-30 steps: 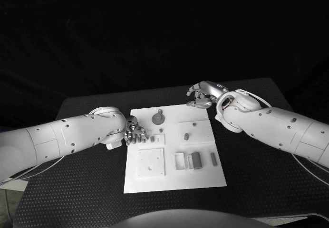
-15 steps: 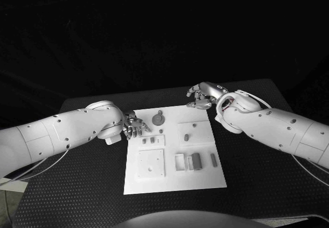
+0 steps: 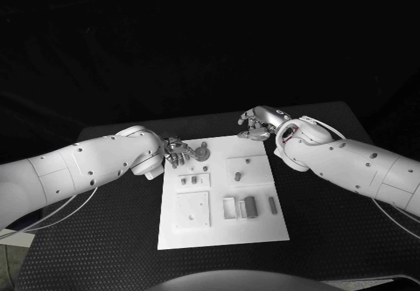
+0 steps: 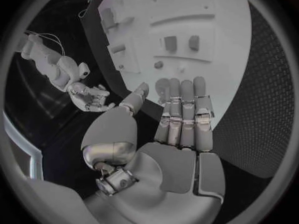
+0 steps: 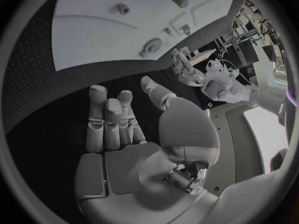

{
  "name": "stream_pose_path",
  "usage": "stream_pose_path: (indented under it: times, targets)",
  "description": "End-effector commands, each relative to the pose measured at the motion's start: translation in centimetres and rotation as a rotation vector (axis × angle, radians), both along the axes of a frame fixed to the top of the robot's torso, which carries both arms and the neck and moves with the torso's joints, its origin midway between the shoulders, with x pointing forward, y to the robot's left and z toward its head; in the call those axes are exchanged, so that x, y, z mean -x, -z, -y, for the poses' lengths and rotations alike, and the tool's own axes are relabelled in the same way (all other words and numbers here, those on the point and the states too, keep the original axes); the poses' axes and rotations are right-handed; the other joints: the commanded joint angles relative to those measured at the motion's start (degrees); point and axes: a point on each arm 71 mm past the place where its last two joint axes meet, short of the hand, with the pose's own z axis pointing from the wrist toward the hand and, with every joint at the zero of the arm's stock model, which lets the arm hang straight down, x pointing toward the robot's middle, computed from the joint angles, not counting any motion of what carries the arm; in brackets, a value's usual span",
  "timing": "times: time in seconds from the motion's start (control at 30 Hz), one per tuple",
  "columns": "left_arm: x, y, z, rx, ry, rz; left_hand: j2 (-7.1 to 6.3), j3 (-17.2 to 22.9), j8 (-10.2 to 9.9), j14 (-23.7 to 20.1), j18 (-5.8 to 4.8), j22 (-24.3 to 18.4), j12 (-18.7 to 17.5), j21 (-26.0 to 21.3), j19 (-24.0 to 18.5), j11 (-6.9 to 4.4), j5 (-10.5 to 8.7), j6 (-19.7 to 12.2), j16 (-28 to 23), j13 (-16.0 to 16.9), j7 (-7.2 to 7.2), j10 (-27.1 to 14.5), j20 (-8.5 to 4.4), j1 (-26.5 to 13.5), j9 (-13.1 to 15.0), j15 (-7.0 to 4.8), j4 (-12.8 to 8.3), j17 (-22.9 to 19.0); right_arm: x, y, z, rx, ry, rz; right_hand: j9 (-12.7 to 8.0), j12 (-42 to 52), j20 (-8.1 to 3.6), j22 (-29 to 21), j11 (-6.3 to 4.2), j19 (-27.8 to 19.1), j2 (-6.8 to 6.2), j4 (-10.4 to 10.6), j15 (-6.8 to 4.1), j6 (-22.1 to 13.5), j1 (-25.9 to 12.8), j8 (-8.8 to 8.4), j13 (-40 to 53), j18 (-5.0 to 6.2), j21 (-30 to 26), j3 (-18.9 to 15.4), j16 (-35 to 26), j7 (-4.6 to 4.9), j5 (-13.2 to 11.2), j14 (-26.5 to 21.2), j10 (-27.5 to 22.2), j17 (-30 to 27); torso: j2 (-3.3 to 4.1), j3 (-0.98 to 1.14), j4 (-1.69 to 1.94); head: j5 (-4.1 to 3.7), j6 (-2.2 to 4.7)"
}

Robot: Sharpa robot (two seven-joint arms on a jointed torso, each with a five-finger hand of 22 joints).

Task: Assemble the parts on the task board

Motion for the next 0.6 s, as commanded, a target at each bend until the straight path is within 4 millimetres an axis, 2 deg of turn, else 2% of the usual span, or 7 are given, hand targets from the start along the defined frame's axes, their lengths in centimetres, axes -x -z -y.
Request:
stream_pose_path:
  times: [0.03,0.17,0.27,0.33,0.4,0.5,0.6]
  targets:
    - [-0.3,-1.3,1.3,0.064,0.061,0.199,-0.55,0.78,-0.79,-2.19,0.00,-0.93,-1.29,0.00,-2.65,1.00,0.52,-0.72,-1.04,-0.93,0.70,-2.14,1.29,5.55,-1.45,1.42,-0.13,-0.72,0.0,0.1,-0.1,0.003,-0.006,-0.006,-0.08,0.20,-0.31,1.04,-0.02,0.07,0.26,0.16,-0.02,0.08,-0.26,-0.26,-0.09,2.32,-0.27,-0.11,-0.30,0.37,0.33,0.39,-0.37,0.09,0.04,0.01,0.02,0.00,0.04]
    - [0.2,-1.2,1.8,0.028,0.162,0.291,-2.77,3.97,-1.44,-3.79,0.33,-2.52,-2.48,-0.14,-3.95,1.87,0.13,0.13,-1.95,-2.46,1.07,-3.89,2.55,12.45,-4.02,2.56,0.08,-1.98,0.0,0.1,0.0,0.004,-0.004,-0.007,-0.08,0.21,-0.30,1.04,-0.02,0.07,0.27,0.17,-0.02,0.07,-0.27,-0.26,-0.09,2.32,-0.27,-0.11,-0.30,0.37,0.33,0.40,-0.37,0.09,0.04,0.00,-0.05,-0.06,0.04]
    - [0.7,-1.0,2.0,0.010,0.226,0.326,-3.39,5.89,-1.64,-3.65,0.70,-6.19,-9.33,-0.15,-5.73,5.20,0.25,0.63,-5.58,-7.23,0.72,-8.45,3.73,15.04,-5.11,3.69,-0.01,-3.42,0.0,0.1,0.1,0.005,-0.003,-0.007,-0.09,0.21,-0.30,1.04,-0.02,0.07,0.27,0.17,-0.02,0.07,-0.27,-0.26,-0.10,2.32,-0.27,-0.12,-0.30,0.37,0.33,0.40,-0.37,0.09,0.02,0.00,-0.02,-0.07,0.06]
    - [1.1,-0.8,2.2,-0.014,0.285,0.365,-3.65,6.36,-1.86,-1.76,1.02,-9.14,-13.80,-0.06,-5.05,6.16,0.23,0.55,-8.27,-10.49,0.55,-8.62,4.00,16.25,-5.76,3.67,-0.04,-3.66,0.0,0.1,0.1,0.005,-0.002,-0.006,-0.09,0.21,-0.30,1.04,-0.02,0.07,0.27,0.17,-0.02,0.07,-0.27,-0.26,-0.10,2.32,-0.27,-0.12,-0.30,0.37,0.33,0.40,-0.37,0.09,0.02,0.00,0.00,-0.14,0.08]
    - [1.4,-0.7,2.5,-0.032,0.329,0.397,-3.77,6.26,-2.21,0.38,1.40,-9.61,-15.53,0.52,-3.14,6.33,0.23,0.16,-7.95,-11.72,0.54,-8.61,3.47,17.20,-6.25,2.95,-0.07,-2.94,0.0,0.1,0.1,0.005,-0.002,-0.006,-0.09,0.21,-0.30,1.04,-0.02,0.08,0.27,0.17,-0.02,0.07,-0.28,-0.26,-0.10,2.32,-0.27,-0.12,-0.30,0.37,0.33,0.40,-0.37,0.09,0.03,-0.02,0.03,-0.17,0.07]
    - [2.0,-0.3,3.0,-0.079,0.421,0.469,-3.94,5.38,-2.52,4.23,1.96,-9.04,-17.93,2.15,1.11,5.57,0.21,0.11,-5.43,-13.50,0.18,-7.70,2.12,18.91,-7.19,1.67,-0.10,-0.45,0.0,0.2,0.1,0.005,-0.002,-0.006,-0.09,0.22,-0.30,1.04,-0.02,0.08,0.27,0.18,-0.02,0.07,-0.28,-0.26,-0.11,2.32,-0.27,-0.12,-0.30,0.37,0.34,0.40,-0.37,0.09,0.03,-0.06,0.06,-0.17,0.11]
    - [2.3,0.2,3.5,-0.109,0.470,0.521,-4.24,4.57,-2.67,4.93,2.00,-8.19,-19.78,2.88,2.58,5.32,0.23,0.28,-3.84,-14.83,0.19,-6.77,1.52,19.65,-8.02,1.31,-0.07,1.35,0.0,0.2,0.1,0.004,-0.003,-0.007,-0.09,0.22,-0.30,1.04,-0.02,0.08,0.27,0.18,-0.01,0.06,-0.28,-0.27,-0.11,2.32,-0.27,-0.12,-0.30,0.37,0.33,0.40,-0.37,0.09,0.07,-0.10,0.03,-0.19,0.37]
